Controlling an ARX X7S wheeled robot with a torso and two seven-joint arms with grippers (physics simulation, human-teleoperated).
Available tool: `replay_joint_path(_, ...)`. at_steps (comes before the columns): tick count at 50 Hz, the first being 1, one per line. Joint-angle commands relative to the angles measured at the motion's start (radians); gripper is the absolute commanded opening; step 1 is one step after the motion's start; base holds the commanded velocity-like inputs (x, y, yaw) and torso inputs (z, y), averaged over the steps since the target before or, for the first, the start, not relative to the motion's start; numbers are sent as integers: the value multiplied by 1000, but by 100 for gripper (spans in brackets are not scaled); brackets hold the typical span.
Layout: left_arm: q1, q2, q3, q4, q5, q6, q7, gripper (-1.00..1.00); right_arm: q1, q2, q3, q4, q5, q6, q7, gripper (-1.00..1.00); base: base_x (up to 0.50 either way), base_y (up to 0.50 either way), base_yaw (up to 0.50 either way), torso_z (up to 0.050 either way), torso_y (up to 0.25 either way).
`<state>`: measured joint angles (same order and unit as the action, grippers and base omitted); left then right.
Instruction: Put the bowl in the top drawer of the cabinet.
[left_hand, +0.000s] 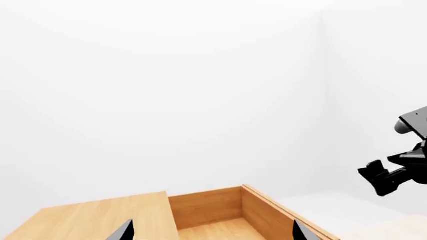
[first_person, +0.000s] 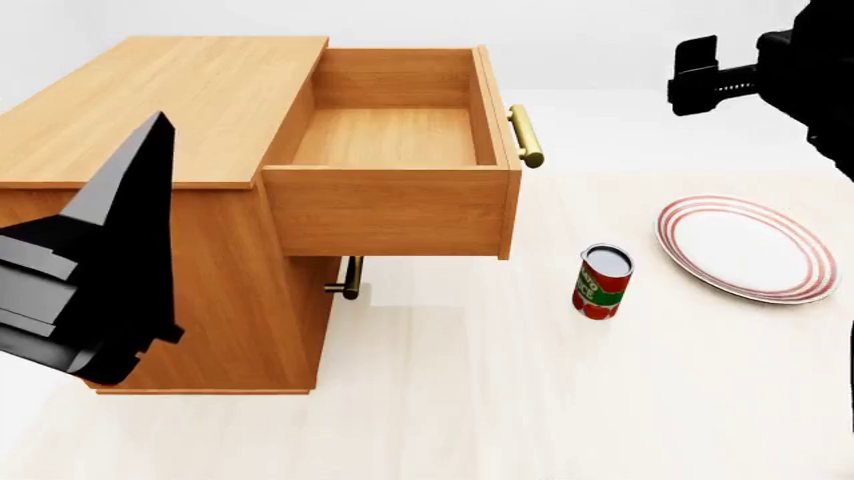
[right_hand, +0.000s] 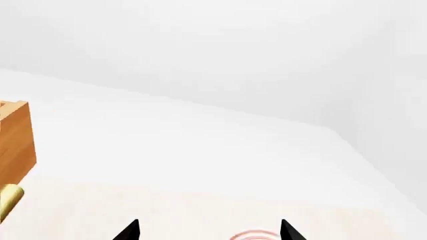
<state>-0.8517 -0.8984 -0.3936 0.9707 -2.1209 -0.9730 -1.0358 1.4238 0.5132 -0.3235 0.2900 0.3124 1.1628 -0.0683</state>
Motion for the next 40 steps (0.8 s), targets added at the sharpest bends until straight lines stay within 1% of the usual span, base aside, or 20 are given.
replay_joint_path(1,-7,-10,-4,7,-19,10,-12,100,-11,189,-69,-139,-6,175,-46,100,0,0,0,0,0)
replay_joint_path(7,-12,-3,4,5,-13,5,-9,100,-39,294,-141,-201,-2,237,-92,100,0,0,0,0,0)
replay_joint_path(17,-20,-15,2,8,-28,12,-21,100,-63,443,-334,-270,-15,270,-184,100,0,0,0,0,0)
replay_joint_path(24,-25,-26,-1,15,-45,23,-32,100,-135,564,-359,-340,18,314,-219,100,0,0,0,0,0)
replay_joint_path(29,-15,-13,-8,15,-36,14,-27,100,-219,597,-335,-342,39,305,-200,100,0,0,0,0,0)
replay_joint_path(34,-14,-13,-10,17,-39,15,-30,100,-275,608,-350,-343,51,297,-197,100,0,0,0,0,0)
replay_joint_path(40,-6,-6,-19,17,-36,9,-26,100,-318,615,-344,-372,107,364,-220,100,0,0,0,0,0)
